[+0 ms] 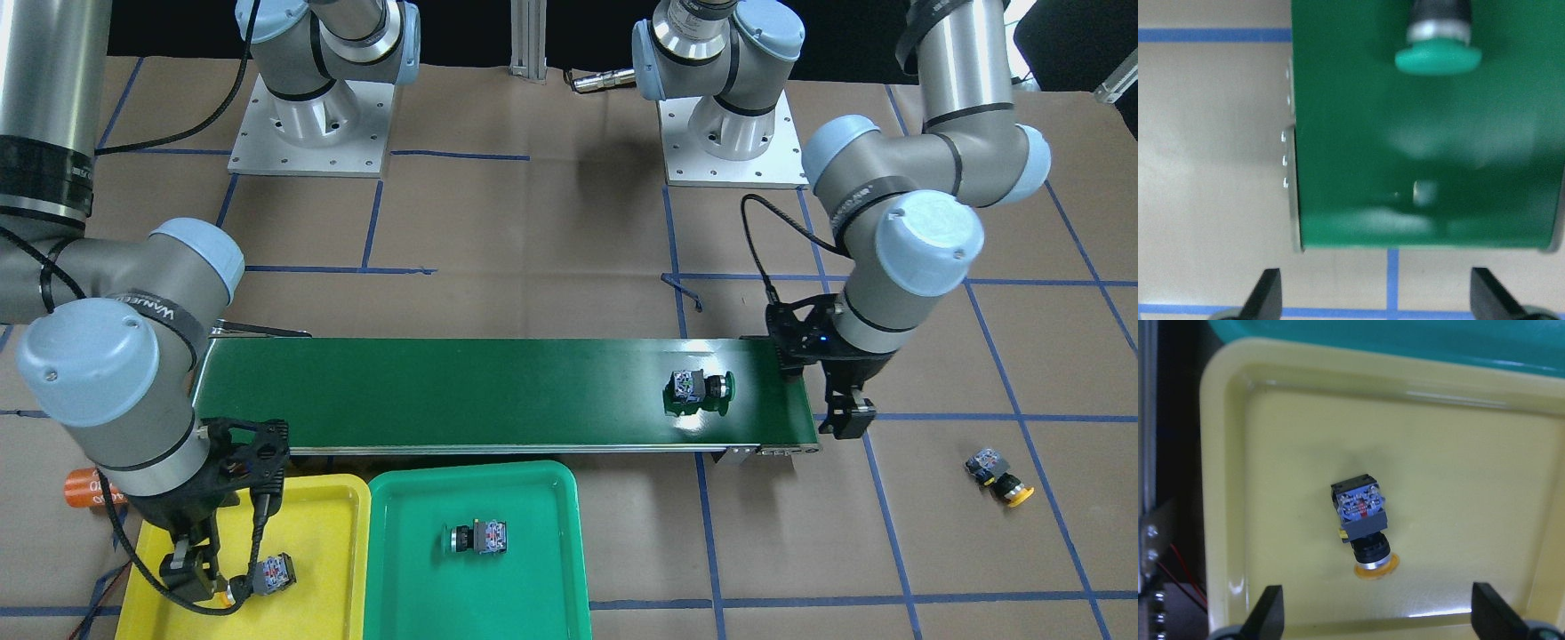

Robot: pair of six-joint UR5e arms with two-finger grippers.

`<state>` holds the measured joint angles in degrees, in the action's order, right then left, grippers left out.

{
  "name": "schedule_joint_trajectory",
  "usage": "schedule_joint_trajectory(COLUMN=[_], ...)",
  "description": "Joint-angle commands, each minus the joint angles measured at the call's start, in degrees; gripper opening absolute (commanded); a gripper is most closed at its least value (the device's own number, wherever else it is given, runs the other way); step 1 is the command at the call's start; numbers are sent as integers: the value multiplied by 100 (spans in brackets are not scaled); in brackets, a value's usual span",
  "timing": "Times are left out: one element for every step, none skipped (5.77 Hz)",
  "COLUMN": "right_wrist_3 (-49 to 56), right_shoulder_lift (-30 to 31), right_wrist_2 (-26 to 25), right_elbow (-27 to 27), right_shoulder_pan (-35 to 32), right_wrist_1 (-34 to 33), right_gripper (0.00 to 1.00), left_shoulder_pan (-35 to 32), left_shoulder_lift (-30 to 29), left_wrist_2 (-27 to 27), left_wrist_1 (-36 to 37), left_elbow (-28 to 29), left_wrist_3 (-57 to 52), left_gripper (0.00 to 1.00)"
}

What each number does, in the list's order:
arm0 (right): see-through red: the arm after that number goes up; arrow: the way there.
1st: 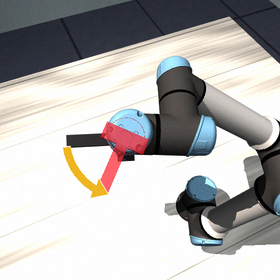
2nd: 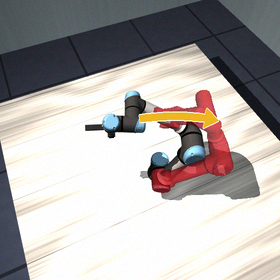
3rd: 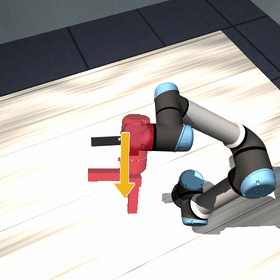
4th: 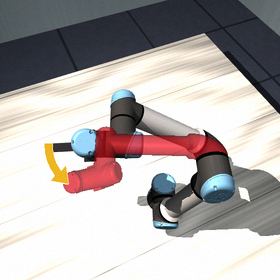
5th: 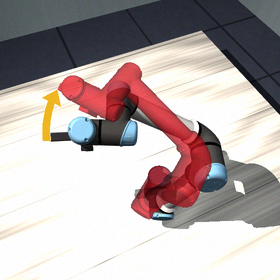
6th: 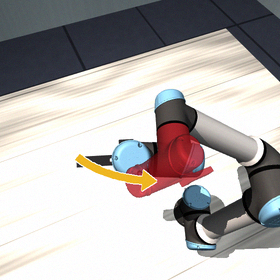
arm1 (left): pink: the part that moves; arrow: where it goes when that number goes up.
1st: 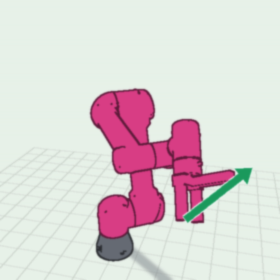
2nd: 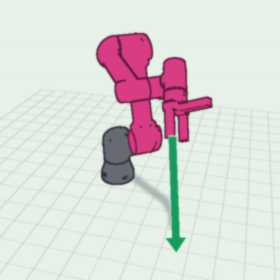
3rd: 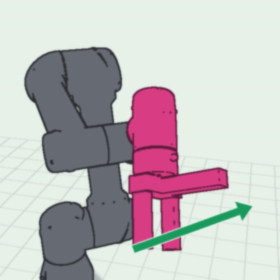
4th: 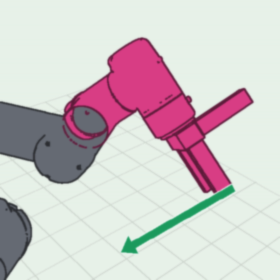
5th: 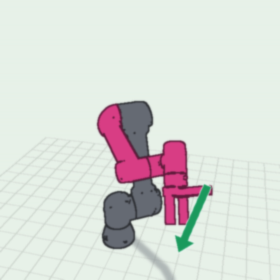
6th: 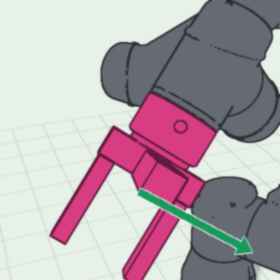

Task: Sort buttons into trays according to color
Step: 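Lower right gripper to green-cap button while left gripper returns to pile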

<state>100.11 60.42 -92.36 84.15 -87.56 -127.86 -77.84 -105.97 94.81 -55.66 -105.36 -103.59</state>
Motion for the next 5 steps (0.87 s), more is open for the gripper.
schedule_joint_trajectory(right_wrist_3=[-1748, -2506, -2792, -2787, -2787], right_shoulder_lift=[618, 821, 997, 1138, 1252], right_wrist_2=[-1, -27, -28, -2, 60], right_elbow=[22, 31, 40, 153, 345], right_shoulder_pan=[-757, -1354, -1673, -1728, -1755], right_wrist_1=[1003, 1487, 1753, 1938, 1932], right_gripper=[100, 100, 100, 100, 100], left_shoulder_pan=[654, 960, 1329, 1628, 1727], left_shoulder_lift=[-500, -991, -1335, -1417, -1531], left_wrist_2=[20, 38, 38, 38, 46], left_wrist_1=[55, 316, 537, 582, 818], left_elbow=[504, 908, 1068, 1087, 1140], left_wrist_3=[-2546, -3491, -4136, -4665, -5218], left_gripper=[97, 97, 96, 94, 93])
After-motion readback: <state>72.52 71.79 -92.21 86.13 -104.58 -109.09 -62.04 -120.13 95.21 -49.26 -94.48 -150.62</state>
